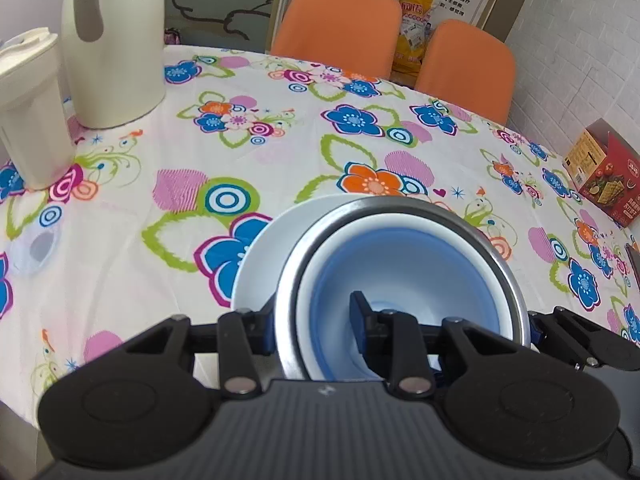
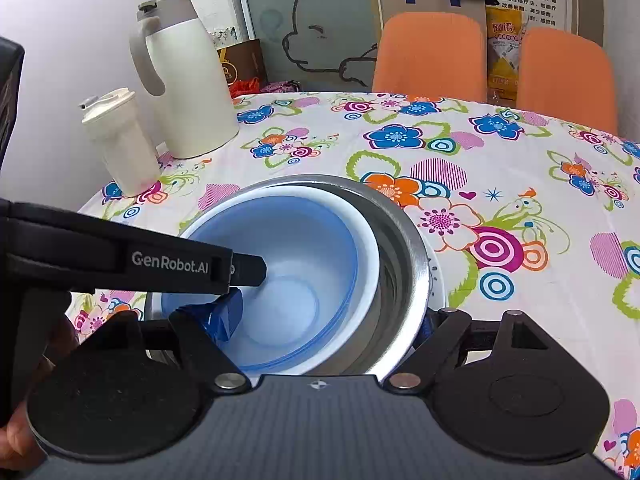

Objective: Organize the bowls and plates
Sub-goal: 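Lift the nested bowls with the left gripper and lower them onto the plate stack, then open the left gripper to release the nested bowls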

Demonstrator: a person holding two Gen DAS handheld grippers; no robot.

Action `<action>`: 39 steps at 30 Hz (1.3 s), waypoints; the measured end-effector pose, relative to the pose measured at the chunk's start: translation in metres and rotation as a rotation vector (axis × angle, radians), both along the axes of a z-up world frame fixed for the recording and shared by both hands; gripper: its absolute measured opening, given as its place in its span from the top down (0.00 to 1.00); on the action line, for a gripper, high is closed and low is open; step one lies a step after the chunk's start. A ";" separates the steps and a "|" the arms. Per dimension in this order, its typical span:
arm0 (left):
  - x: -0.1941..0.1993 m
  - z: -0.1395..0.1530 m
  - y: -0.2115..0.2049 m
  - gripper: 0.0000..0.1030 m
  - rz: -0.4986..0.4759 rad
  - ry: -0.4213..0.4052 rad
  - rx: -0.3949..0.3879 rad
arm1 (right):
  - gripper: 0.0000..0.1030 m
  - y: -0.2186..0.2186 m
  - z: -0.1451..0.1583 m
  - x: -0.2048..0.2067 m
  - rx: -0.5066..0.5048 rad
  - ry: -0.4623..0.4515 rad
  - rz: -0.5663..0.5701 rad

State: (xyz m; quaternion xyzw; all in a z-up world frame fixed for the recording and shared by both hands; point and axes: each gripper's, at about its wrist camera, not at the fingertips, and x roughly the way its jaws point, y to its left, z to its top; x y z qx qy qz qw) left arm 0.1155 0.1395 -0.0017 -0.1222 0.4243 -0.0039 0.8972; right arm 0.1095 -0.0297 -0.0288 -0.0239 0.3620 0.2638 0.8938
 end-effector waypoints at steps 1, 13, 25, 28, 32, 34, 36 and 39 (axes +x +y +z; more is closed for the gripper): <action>0.000 0.000 0.000 0.72 -0.001 -0.007 0.002 | 0.32 0.001 -0.003 0.001 0.000 0.010 0.003; -0.007 0.024 0.011 0.45 0.066 -0.110 0.018 | 0.34 -0.030 0.022 0.000 0.088 -0.057 -0.043; -0.019 0.046 -0.027 0.42 -0.005 -0.185 0.000 | 0.34 -0.108 0.023 -0.004 0.149 -0.067 -0.228; -0.018 0.048 -0.047 0.41 -0.044 -0.193 -0.004 | 0.34 -0.134 0.020 -0.007 0.168 -0.060 -0.294; -0.015 0.048 -0.076 0.40 -0.108 -0.188 -0.018 | 0.33 -0.162 0.016 -0.011 0.178 -0.056 -0.373; -0.014 0.046 -0.091 0.40 -0.142 -0.183 -0.019 | 0.33 -0.174 0.013 -0.013 0.182 -0.052 -0.401; -0.013 0.043 -0.107 0.40 -0.172 -0.172 -0.011 | 0.33 -0.182 0.010 -0.015 0.180 -0.046 -0.418; -0.011 0.038 -0.126 0.40 -0.213 -0.152 -0.007 | 0.33 -0.193 0.005 -0.020 0.182 -0.038 -0.437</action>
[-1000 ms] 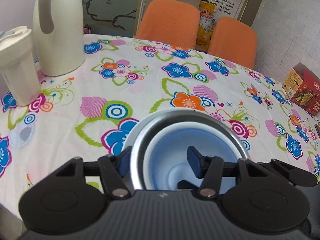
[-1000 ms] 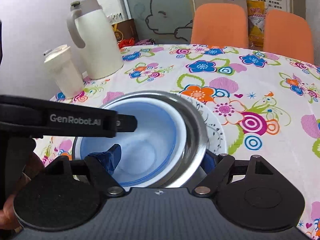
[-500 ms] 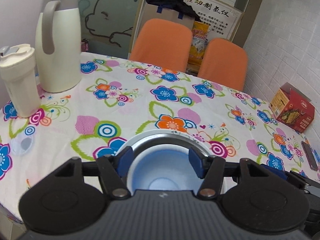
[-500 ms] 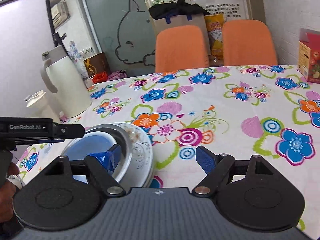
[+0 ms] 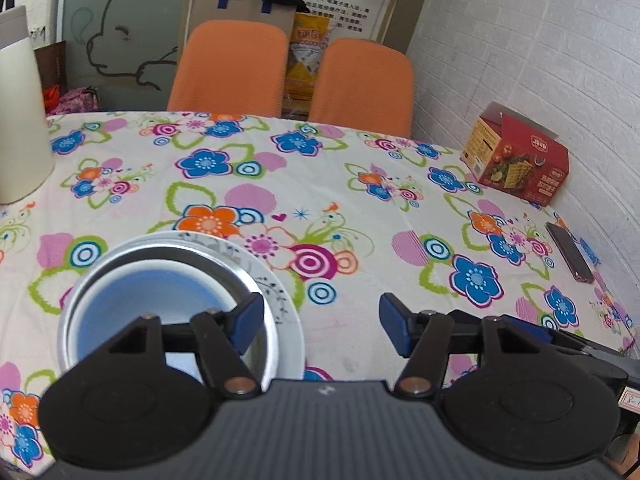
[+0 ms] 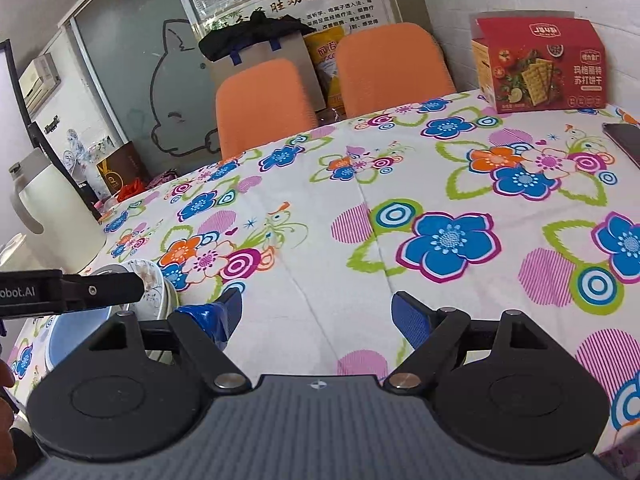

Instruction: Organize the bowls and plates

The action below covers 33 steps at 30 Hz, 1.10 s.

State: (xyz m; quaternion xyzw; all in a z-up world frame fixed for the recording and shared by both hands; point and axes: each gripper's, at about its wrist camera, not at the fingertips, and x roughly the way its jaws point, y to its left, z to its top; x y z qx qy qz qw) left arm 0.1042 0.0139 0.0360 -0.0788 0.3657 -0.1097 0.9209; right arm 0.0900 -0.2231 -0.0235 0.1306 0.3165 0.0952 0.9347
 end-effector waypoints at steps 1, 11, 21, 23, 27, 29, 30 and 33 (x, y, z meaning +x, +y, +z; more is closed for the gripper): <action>0.000 -0.002 -0.005 0.40 -0.009 0.008 0.004 | 0.33 -0.003 -0.001 -0.002 0.001 0.002 -0.005; -0.033 -0.012 -0.028 0.40 -0.037 -0.005 0.078 | 0.33 -0.016 0.000 -0.027 0.061 0.022 -0.092; -0.113 -0.025 -0.023 0.37 0.022 -0.113 0.106 | 0.33 0.008 0.003 -0.102 0.034 -0.141 -0.076; -0.129 -0.030 -0.022 0.37 0.032 -0.126 0.136 | 0.33 0.014 0.000 -0.113 0.038 -0.145 -0.063; -0.153 -0.042 -0.020 0.37 0.053 -0.152 0.187 | 0.33 0.024 -0.006 -0.137 0.002 -0.162 -0.040; -0.162 -0.050 -0.019 0.37 0.065 -0.149 0.199 | 0.33 0.028 -0.008 -0.151 -0.025 -0.187 -0.046; -0.166 -0.054 -0.019 0.37 0.065 -0.144 0.207 | 0.33 0.029 -0.008 -0.158 -0.036 -0.197 -0.051; -0.183 -0.064 -0.018 0.37 0.060 -0.132 0.226 | 0.33 0.036 -0.008 -0.173 -0.069 -0.211 -0.062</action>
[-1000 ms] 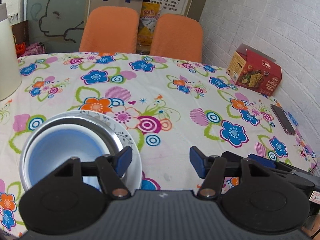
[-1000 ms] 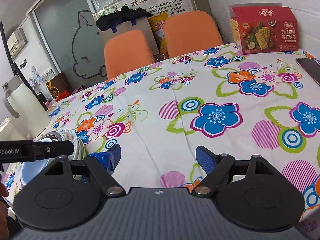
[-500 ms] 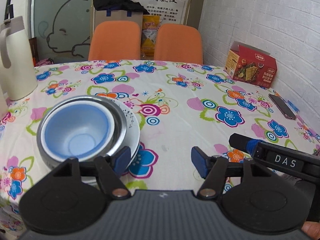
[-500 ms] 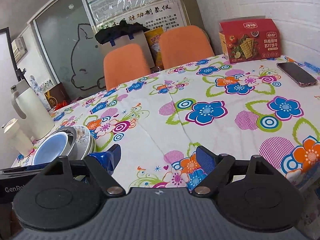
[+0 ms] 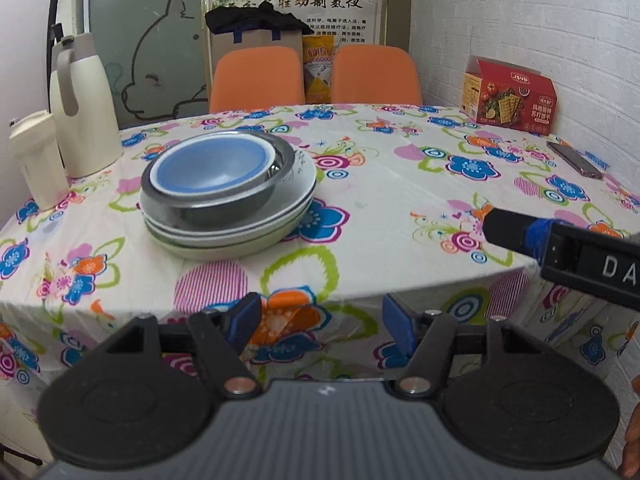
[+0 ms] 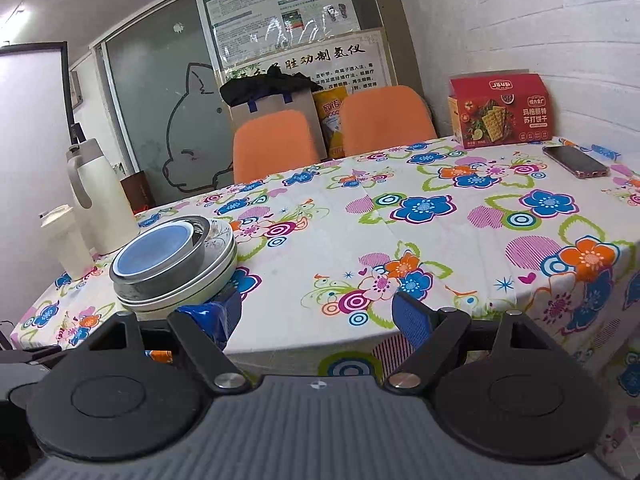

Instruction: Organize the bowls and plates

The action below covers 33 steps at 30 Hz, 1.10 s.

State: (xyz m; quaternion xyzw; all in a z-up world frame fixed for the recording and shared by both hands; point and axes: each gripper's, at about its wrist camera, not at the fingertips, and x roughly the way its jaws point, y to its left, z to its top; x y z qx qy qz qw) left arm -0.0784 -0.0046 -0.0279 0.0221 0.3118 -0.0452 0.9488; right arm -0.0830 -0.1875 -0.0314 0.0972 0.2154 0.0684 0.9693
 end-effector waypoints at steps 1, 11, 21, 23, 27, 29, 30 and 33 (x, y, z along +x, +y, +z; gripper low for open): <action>-0.006 -0.001 0.001 0.37 0.005 -0.005 0.005 | 0.33 0.003 0.001 -0.004 -0.016 -0.005 -0.003; -0.041 -0.003 0.008 0.36 0.022 -0.059 0.014 | 0.32 0.011 -0.003 -0.029 -0.157 -0.035 -0.080; -0.047 -0.001 0.002 0.36 0.012 -0.077 0.024 | 0.32 0.002 -0.009 -0.036 -0.125 -0.029 -0.091; -0.049 0.000 0.002 0.36 0.009 -0.084 0.022 | 0.32 0.002 -0.009 -0.038 -0.121 -0.030 -0.088; -0.050 0.002 0.005 0.36 0.022 -0.102 0.024 | 0.32 0.005 -0.009 -0.037 -0.117 -0.024 -0.071; -0.052 0.002 0.005 0.36 0.037 -0.128 0.046 | 0.32 0.007 -0.010 -0.037 -0.118 -0.022 -0.061; -0.053 0.003 0.006 0.36 0.046 -0.144 0.052 | 0.32 0.008 -0.010 -0.037 -0.117 -0.020 -0.054; -0.054 0.005 0.010 0.36 0.067 -0.167 0.048 | 0.32 0.011 -0.011 -0.038 -0.117 -0.020 -0.043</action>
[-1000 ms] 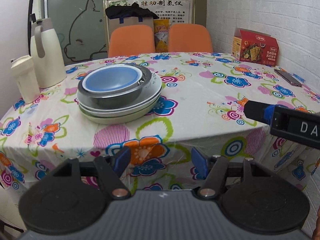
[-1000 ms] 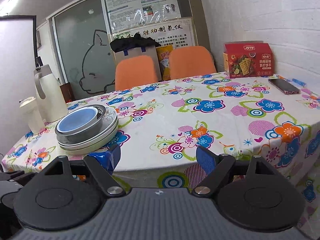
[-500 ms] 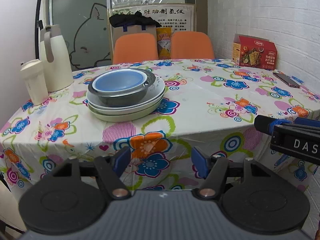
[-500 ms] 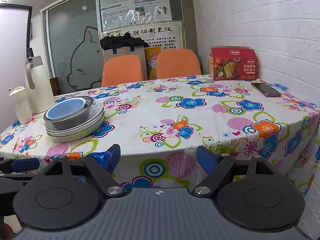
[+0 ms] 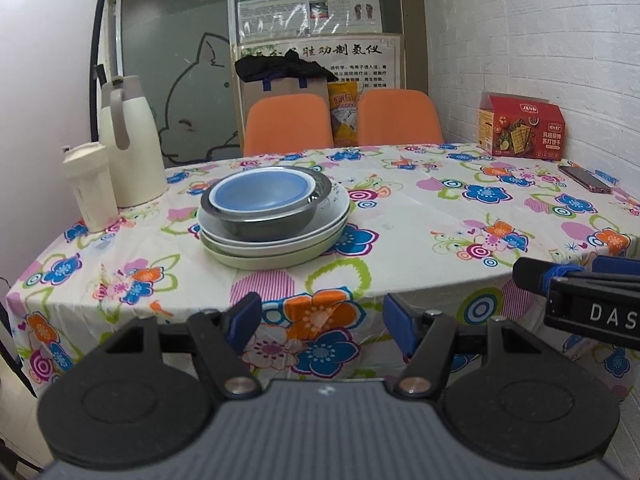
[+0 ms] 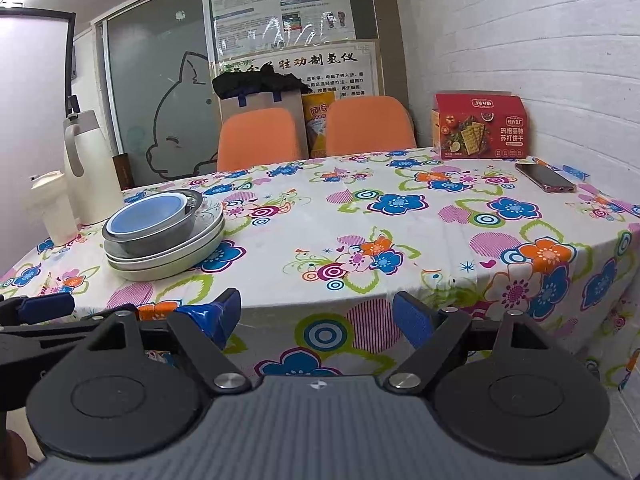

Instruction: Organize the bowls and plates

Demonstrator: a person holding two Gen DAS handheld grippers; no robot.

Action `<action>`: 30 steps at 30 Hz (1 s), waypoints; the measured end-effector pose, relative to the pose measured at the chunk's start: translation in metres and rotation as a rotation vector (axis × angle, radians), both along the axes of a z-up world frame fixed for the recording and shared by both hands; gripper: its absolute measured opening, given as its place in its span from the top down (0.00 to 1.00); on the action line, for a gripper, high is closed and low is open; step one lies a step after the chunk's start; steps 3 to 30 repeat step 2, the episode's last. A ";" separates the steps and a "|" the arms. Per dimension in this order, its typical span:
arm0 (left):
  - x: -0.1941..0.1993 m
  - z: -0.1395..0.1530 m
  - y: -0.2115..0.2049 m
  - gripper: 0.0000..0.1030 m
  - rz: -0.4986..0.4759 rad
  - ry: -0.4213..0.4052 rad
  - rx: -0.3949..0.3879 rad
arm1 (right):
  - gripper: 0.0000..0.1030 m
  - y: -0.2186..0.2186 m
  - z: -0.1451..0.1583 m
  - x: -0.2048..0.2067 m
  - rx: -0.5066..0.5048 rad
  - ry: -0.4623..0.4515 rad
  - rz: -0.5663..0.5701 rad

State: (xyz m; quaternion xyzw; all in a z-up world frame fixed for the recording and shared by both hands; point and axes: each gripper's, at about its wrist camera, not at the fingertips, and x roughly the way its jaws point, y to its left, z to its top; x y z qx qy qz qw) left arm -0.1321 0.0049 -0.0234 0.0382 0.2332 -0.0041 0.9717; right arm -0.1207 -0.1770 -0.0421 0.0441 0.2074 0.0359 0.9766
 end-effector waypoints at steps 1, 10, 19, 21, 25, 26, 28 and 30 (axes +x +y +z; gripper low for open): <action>0.000 0.001 0.001 0.36 0.000 0.002 -0.004 | 0.32 0.001 0.000 0.000 -0.002 0.000 0.002; 0.000 0.001 0.002 0.36 0.002 0.004 -0.008 | 0.32 0.001 0.000 -0.001 -0.004 -0.002 0.003; 0.000 0.001 0.002 0.36 0.002 0.004 -0.008 | 0.32 0.001 0.000 -0.001 -0.004 -0.002 0.003; 0.000 0.001 0.002 0.36 0.002 0.004 -0.008 | 0.32 0.001 0.000 -0.001 -0.004 -0.002 0.003; 0.000 0.001 0.002 0.36 0.002 0.004 -0.008 | 0.32 0.001 0.000 -0.001 -0.004 -0.002 0.003; 0.000 0.001 0.002 0.36 0.002 0.004 -0.008 | 0.32 0.001 0.000 -0.001 -0.004 -0.002 0.003; 0.000 0.001 0.002 0.36 0.002 0.004 -0.008 | 0.32 0.001 0.000 -0.001 -0.004 -0.002 0.003; 0.000 0.001 0.002 0.36 0.002 0.004 -0.008 | 0.32 0.001 0.000 -0.001 -0.004 -0.002 0.003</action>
